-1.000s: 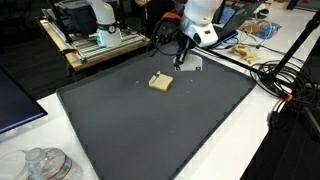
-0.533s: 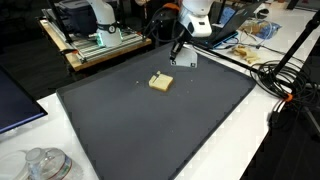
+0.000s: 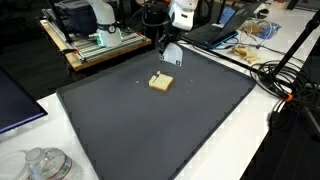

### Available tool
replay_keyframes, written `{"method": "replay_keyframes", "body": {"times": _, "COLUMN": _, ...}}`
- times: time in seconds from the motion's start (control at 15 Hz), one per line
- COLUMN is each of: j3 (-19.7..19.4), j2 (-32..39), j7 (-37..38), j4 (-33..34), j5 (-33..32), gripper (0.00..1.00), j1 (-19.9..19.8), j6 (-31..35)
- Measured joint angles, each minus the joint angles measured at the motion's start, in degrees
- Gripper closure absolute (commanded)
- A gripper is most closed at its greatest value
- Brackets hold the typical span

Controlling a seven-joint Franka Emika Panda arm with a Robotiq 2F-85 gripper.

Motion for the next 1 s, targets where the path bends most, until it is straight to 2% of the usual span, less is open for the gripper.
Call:
{"method": "replay_keyframes", "body": {"times": 0.2, "j3": -0.6, "j2": -0.5, "j7": 6.7, "j4": -2.2, "j5": 0.2, "gripper": 0.96, "j1": 0.0, "j6": 1.4}}
{"method": "replay_keyframes", "body": {"times": 0.67, "j3": -0.6, "j2": -0.3, "j7": 7.0, "j4": -2.3, "j5": 0.2, "gripper": 0.99, "j1": 0.0, "j6": 1.6}}
{"method": "replay_keyframes", "body": {"times": 1.0, "j3": -0.6, "j2": 1.1, "j7": 15.5, "j4": -1.9, "j5": 3.1, "gripper": 0.99, "j1": 0.8, "j6": 0.6}}
